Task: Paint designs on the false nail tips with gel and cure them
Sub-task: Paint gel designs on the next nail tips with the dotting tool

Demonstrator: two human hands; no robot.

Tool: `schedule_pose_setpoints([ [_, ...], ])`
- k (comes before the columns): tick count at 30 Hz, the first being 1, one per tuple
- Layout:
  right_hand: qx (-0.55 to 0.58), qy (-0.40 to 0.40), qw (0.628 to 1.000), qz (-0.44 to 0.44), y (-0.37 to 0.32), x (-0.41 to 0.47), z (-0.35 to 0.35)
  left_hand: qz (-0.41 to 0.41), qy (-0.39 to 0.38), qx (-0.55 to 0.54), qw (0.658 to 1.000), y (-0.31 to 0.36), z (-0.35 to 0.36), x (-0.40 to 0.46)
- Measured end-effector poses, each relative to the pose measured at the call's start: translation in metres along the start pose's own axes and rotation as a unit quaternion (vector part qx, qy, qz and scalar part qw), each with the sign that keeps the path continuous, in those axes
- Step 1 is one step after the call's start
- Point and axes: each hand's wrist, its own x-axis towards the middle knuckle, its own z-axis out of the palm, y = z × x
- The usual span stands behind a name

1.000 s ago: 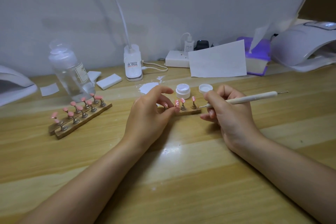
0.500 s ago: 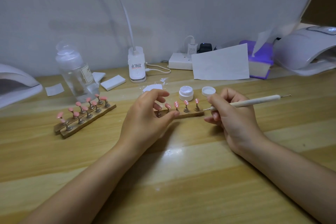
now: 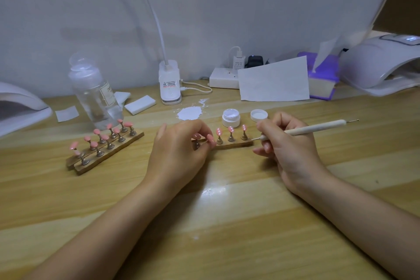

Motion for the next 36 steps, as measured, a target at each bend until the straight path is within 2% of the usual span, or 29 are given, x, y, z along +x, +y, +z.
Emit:
schedule_pose_setpoints([
  [3,0.005,0.003,1.0,0.001,-0.001,-0.001,0.0,0.047,0.033,-0.001,0.998,0.001,0.0,-0.001],
  [6,0.026,0.016,1.0,0.005,-0.002,0.0,0.0,0.138,0.116,-0.051,0.982,0.008,-0.001,-0.001],
  [8,0.043,0.027,0.999,0.007,-0.003,0.0,0.0,0.178,0.098,-0.119,0.972,0.014,0.003,-0.006],
  [10,0.054,0.032,0.998,0.007,-0.004,0.001,0.0,0.147,0.009,-0.204,0.968,0.019,0.008,-0.012],
  [12,0.049,0.033,0.998,0.002,-0.004,0.001,-0.001,0.09,-0.072,-0.234,0.965,0.02,0.014,-0.016],
  [14,0.039,0.032,0.999,-0.004,-0.003,0.0,-0.001,0.063,-0.096,-0.244,0.963,0.018,0.016,-0.016],
  [19,-0.004,-0.028,0.999,-0.043,-0.013,0.003,0.0,0.033,-0.094,-0.267,0.958,0.015,0.016,-0.01],
  [25,-0.12,-0.02,0.988,-0.095,-0.04,0.031,-0.005,0.062,-0.064,-0.207,0.974,0.014,0.017,-0.009],
  [30,-0.258,-0.07,0.957,-0.111,-0.042,0.06,0.011,0.052,-0.066,-0.217,0.973,0.014,0.018,-0.01],
  [36,-0.379,-0.069,0.916,-0.111,-0.022,0.081,0.029,0.029,-0.076,-0.226,0.971,0.01,0.021,-0.01],
])
